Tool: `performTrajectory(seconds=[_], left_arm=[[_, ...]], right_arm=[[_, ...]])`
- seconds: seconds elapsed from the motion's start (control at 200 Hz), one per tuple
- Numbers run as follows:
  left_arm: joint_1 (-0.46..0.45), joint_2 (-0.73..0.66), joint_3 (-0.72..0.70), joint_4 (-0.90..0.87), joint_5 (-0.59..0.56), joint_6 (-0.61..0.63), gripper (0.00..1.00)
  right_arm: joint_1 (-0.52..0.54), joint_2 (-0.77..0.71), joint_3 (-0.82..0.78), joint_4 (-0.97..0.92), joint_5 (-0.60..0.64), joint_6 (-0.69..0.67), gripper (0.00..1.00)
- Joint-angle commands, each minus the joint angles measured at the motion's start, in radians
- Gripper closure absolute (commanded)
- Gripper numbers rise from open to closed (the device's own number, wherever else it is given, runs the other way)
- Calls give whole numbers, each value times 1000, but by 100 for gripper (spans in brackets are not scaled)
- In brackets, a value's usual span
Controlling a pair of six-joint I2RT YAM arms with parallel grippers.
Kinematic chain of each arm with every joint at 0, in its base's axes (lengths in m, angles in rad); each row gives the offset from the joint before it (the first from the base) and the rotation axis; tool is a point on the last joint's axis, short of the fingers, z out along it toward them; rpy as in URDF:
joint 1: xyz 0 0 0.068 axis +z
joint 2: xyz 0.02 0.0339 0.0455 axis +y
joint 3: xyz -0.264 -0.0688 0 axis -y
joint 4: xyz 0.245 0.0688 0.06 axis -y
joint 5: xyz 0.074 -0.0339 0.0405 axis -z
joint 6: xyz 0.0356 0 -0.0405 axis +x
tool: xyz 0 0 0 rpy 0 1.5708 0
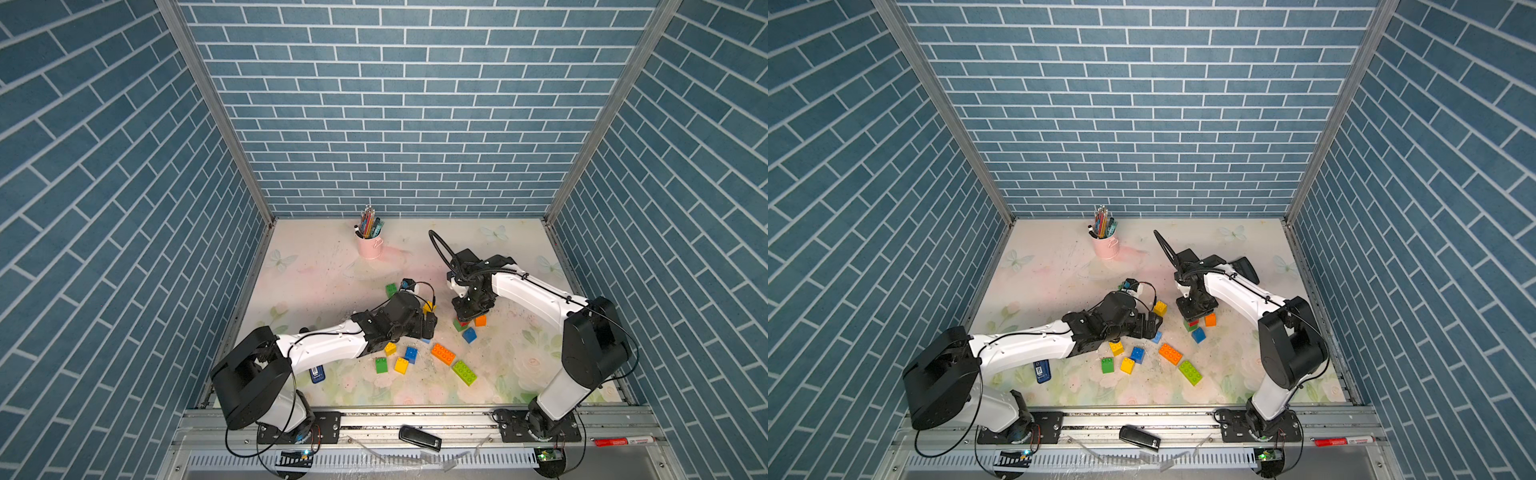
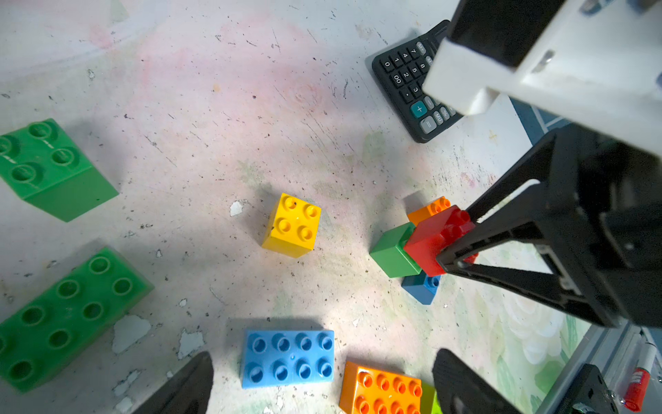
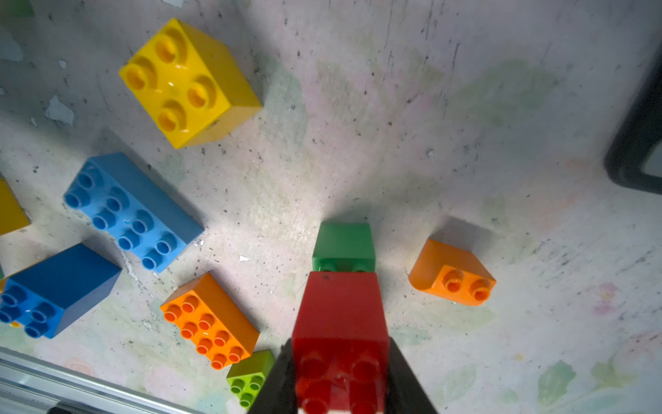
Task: Assemble a fork with lego
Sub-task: Assemble the lego brick with the lego brick.
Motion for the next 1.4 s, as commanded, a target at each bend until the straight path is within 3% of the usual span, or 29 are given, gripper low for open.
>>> performTrajectory(seconds=[0.0,0.545,0.93,1.395], left_arm=[[-6,-8,-6,3,-12,3,3],[-5,19,8,10,-6,5,3],[-3,13,19,1,-10,11,3],[7,-4,12,-6,-10,17,3]], right_arm=[[6,27,4,-14,-9,29,84],[7,63,-53,-85,37,85,85],[6,116,97,-145,9,101,90],[5,224,143,-226,-25,101,100]])
